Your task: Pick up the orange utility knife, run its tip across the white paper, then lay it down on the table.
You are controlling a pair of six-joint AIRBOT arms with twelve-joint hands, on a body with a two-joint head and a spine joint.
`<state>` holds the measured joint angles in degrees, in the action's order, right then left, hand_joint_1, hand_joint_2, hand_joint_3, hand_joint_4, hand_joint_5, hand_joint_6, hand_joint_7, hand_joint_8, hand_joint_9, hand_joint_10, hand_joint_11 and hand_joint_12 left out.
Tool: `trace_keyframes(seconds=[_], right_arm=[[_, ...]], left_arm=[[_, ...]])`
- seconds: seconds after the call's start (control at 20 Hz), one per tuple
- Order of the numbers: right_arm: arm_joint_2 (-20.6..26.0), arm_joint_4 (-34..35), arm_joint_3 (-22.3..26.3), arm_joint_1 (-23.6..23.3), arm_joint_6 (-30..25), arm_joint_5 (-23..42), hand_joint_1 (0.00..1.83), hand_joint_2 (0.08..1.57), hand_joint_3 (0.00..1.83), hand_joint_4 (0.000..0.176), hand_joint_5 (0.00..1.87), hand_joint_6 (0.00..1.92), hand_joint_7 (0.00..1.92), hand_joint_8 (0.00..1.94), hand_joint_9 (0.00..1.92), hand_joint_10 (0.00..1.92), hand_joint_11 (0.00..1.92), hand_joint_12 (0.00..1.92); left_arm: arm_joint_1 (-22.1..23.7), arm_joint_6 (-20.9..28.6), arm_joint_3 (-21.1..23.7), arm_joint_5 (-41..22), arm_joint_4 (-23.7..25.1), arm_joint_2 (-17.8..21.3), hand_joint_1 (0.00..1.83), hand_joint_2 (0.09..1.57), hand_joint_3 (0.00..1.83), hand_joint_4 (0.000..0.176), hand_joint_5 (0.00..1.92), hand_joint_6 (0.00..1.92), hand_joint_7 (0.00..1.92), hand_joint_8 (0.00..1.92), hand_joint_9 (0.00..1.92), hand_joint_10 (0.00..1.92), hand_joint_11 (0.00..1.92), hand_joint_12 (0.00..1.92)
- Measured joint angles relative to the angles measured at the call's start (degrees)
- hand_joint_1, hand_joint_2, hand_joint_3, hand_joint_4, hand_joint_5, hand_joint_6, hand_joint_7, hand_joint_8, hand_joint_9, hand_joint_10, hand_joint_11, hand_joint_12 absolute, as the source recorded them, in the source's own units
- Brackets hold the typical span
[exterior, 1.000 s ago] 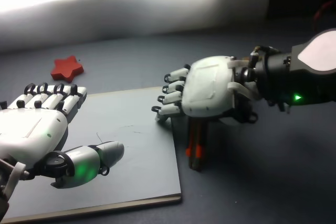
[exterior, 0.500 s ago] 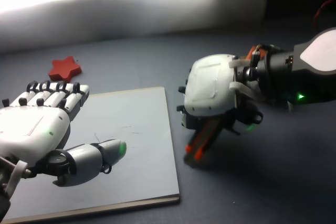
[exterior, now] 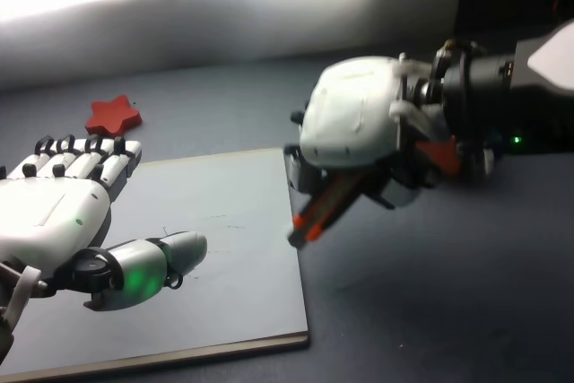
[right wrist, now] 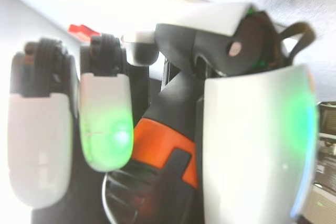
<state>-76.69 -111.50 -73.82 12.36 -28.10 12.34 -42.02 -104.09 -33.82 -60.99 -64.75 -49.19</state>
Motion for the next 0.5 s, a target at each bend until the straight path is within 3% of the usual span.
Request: trace_keyframes(seconds=[0.15, 0.25, 0.35, 0.45, 0.5], right_arm=[[0.9, 1.2, 0.2, -1.6, 1.4, 1.7, 1.45, 1.01, 0.76, 0.176, 1.57, 1.92, 1.77, 1.94, 1.91, 1.92, 1.92, 1.92], [1.6, 15.6, -0.5, -1.7, 16.1, 5.7, 1.49, 1.01, 0.76, 0.176, 1.61, 1.92, 1.79, 1.94, 1.91, 1.92, 1.92, 1.92], [1.7, 23.4, -1.5, -2.0, 29.0, 11.4, 1.5, 1.01, 0.76, 0.176, 1.61, 1.92, 1.8, 1.94, 1.92, 1.92, 1.92, 1.92], [1.0, 30.1, -1.8, -1.5, 38.3, 11.7, 1.5, 1.01, 0.77, 0.176, 1.62, 1.92, 1.79, 1.94, 1.92, 1.92, 1.92, 1.92], [0.5, 37.5, -2.1, -0.8, 47.7, 11.9, 1.52, 1.0, 0.77, 0.176, 1.62, 1.92, 1.8, 1.94, 1.92, 1.92, 1.92, 1.92]], left_arm=[[0.2, 0.0, 0.0, 0.0, 0.0, 0.0, 0.0, 1.15, 0.0, 0.0, 0.0, 0.0, 0.03, 0.0, 0.0, 0.0, 0.0, 0.11], [0.6, -0.2, -0.6, 0.2, -0.7, 0.0, 0.0, 1.16, 0.0, 0.0, 0.0, 0.0, 0.03, 0.0, 0.0, 0.0, 0.0, 0.09], [1.6, -0.9, -2.0, 0.2, -0.8, 0.0, 0.0, 1.16, 0.0, 0.0, 0.0, 0.0, 0.03, 0.01, 0.0, 0.0, 0.0, 0.05], [1.9, -0.9, -3.6, 1.0, -1.2, 0.0, 0.0, 1.16, 0.0, 0.0, 0.0, 0.0, 0.02, 0.0, 0.0, 0.0, 0.0, 0.04], [2.0, -0.9, -4.6, 1.7, -1.9, 0.0, 0.0, 1.16, 0.0, 0.0, 0.0, 0.0, 0.03, 0.0, 0.0, 0.0, 0.0, 0.08]])
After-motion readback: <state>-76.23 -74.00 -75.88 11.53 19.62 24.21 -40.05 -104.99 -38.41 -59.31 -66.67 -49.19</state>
